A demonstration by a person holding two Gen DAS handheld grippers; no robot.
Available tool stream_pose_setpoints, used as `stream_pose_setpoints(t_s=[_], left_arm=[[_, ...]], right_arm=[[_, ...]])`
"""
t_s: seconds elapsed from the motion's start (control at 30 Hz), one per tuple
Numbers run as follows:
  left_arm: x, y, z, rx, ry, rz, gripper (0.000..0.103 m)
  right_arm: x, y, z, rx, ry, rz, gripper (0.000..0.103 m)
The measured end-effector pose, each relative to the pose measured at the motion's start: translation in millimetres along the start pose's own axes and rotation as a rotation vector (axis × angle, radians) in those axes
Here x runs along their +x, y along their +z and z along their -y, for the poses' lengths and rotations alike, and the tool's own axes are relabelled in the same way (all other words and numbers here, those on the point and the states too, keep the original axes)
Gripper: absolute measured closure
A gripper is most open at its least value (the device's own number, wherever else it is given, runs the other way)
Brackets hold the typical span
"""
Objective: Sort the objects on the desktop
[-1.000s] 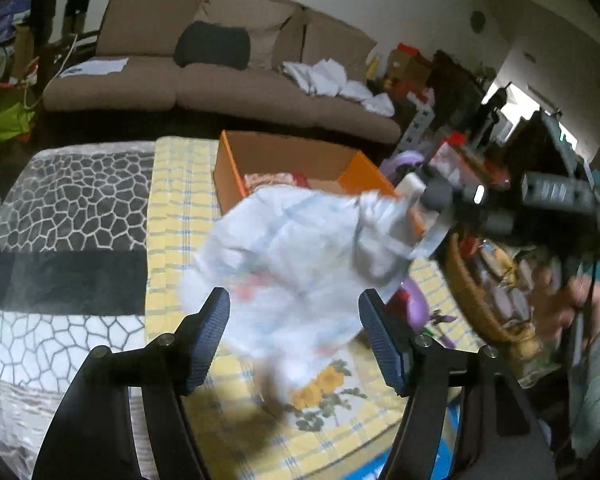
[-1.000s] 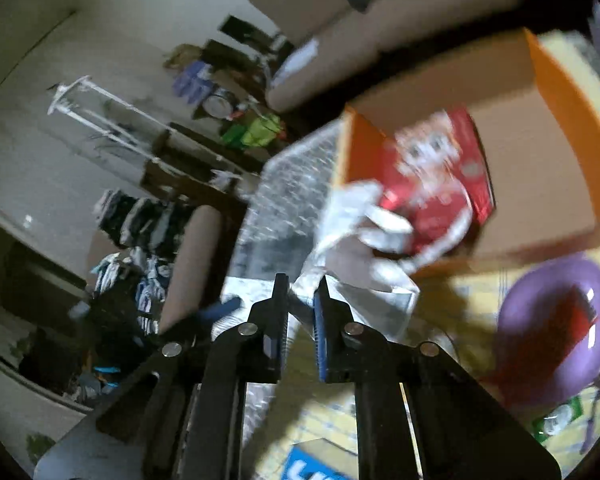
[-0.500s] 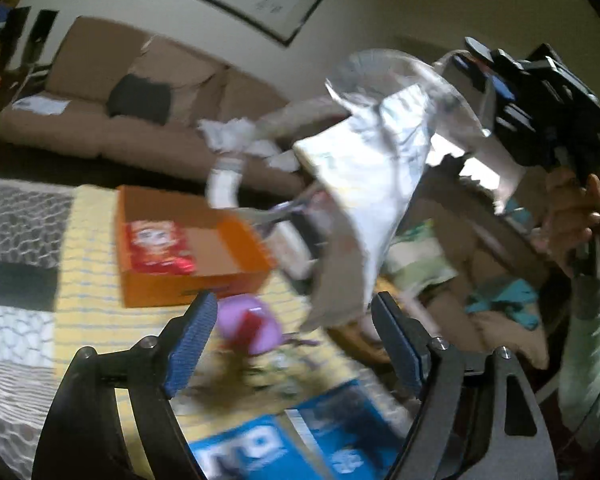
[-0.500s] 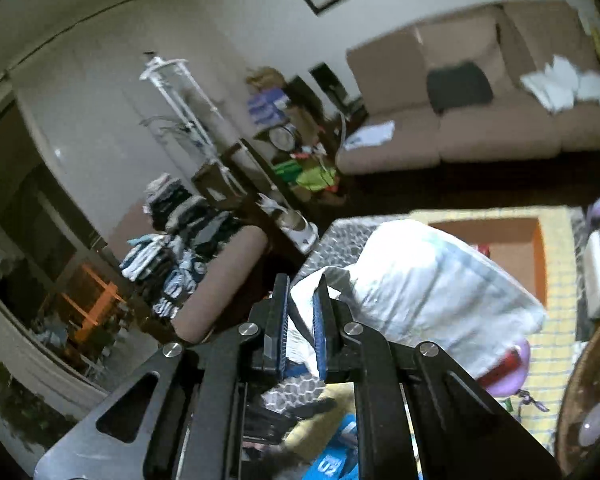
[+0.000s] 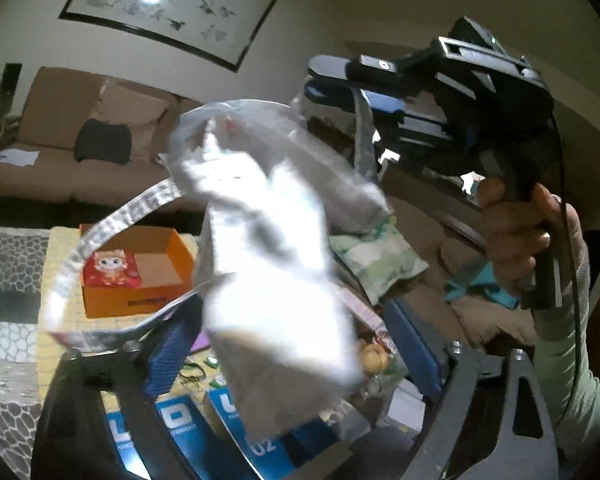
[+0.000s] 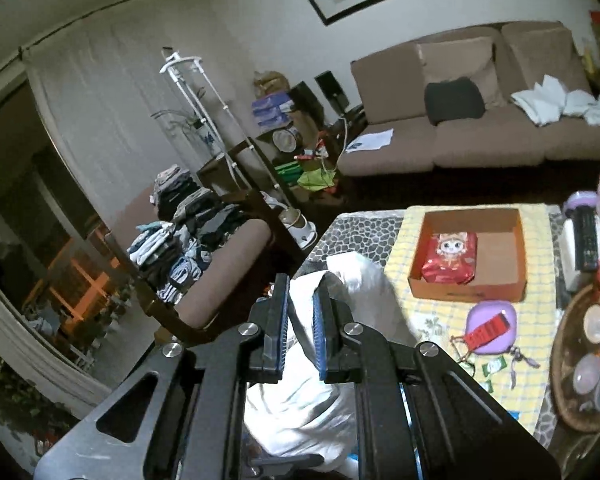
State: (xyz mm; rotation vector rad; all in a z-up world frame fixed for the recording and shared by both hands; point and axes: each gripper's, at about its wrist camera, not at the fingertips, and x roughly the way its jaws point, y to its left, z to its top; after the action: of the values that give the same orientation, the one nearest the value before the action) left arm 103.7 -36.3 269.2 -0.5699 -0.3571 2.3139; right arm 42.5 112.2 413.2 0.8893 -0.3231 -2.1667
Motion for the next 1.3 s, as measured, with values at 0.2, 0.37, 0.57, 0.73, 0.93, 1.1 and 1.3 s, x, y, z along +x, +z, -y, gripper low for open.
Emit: stream_pose_setpoints(t_s=[0.2,0.37,0.57,0.73,0.93,1.1,1.3], left_arm=[[19,1,-12,-0.083,-0.071,-0.114,0.102],[6,26,-7,-0.112,-0.146,-0.124,0.102],[2,65,-4,-0.041,-0.114,-0.213,0.102],[-18,74,-1,-0.011,-0.158,-0.254,0.102],[-28,71,3,-0.003,-0.171,-0.28,0.102],[-31,74,-6,-0.028,-0.157,-0.278,0.102],[-40,82,-25,-0.071,-0.156,-0.24,0.102]], right_arm=[[-7,-13,-3,-0.015,-0.022,-0.012,0.092],[-17,-22,20,0.02,-0.005,-0.002,0.066],[-26,-66,95,0.114,0.002,0.048,0.033],[7,-134,172,0.306,0.28,0.015,0.033],[35,-160,187,0.322,0.478,0.085,0.033],[36,-146,163,0.148,0.446,0.137,0.034],[34,-144,145,0.103,0.388,0.088,0.045]])
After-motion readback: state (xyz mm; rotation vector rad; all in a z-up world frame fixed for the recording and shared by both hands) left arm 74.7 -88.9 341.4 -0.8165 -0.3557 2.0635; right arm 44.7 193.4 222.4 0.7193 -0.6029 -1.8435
